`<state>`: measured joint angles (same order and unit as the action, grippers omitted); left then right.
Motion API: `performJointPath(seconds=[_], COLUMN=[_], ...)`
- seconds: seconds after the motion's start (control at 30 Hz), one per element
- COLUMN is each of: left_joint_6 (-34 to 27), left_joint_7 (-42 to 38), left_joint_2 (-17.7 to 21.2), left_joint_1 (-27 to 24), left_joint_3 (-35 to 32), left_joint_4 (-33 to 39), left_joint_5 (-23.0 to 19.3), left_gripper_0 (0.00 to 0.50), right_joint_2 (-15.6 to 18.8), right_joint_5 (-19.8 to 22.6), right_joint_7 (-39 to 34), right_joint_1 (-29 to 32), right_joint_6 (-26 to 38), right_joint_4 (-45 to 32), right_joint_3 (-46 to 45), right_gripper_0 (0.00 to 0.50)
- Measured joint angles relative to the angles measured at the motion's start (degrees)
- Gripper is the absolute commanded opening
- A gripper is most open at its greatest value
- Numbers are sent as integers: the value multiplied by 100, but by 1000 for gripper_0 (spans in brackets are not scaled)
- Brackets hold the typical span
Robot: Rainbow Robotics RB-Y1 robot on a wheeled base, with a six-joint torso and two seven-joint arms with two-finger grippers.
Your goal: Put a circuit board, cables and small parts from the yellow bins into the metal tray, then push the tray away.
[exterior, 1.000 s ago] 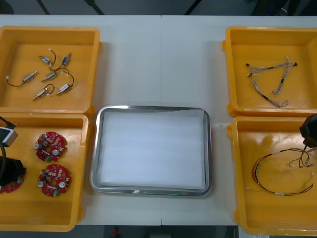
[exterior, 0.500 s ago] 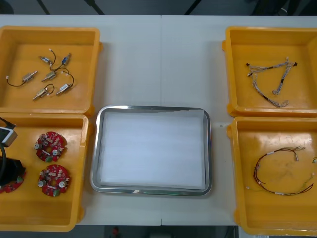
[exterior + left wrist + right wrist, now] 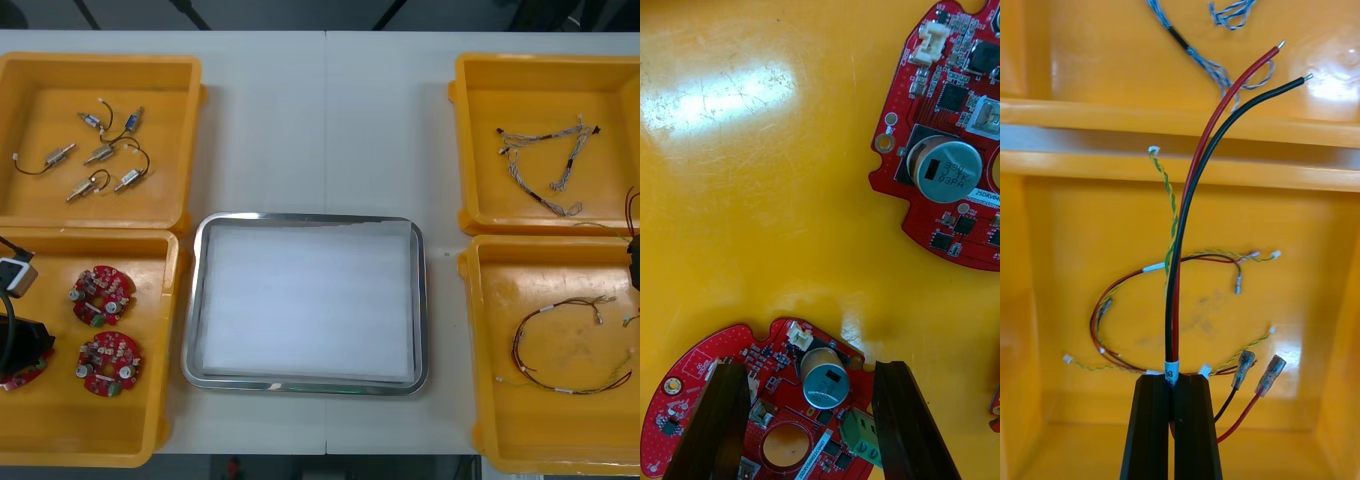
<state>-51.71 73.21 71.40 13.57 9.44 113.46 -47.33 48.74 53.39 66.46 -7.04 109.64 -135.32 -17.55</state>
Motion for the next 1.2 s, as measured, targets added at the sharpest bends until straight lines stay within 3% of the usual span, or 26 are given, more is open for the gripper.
performJointPath(seconds=[0.13, 0.27, 0.47, 0.97, 1.2], left_joint_6=[0, 0, 0, -3, -179], left_joint_7=[0, 0, 0, 1, 3], left_joint_2=[0, 0, 0, 90, 156], left_joint_1=[0, 0, 0, 0, 0], left_joint_3=[0, 2, 3, 3, -2], left_joint_4=[-5, -8, -2, 222, 344], left_joint_5=[16, 103, 199, 267, 246], left_gripper_0=[404, 398, 397, 463, 468], right_joint_2=[73, 145, 350, 712, 735], right_joint_5=[393, 617, 718, 843, 847], right_joint_7=[316, 1083, 1111, 1296, 1296], right_joint_1=[-60, -181, -476, -1419, -1522], right_joint_6=[1, 5, 12, 14, 15], right_joint_4=[-2, -3, -9, -30, -31], right_joint_3=[0, 1, 247, 1724, 1828], right_gripper_0=[0, 0, 0, 0, 0])
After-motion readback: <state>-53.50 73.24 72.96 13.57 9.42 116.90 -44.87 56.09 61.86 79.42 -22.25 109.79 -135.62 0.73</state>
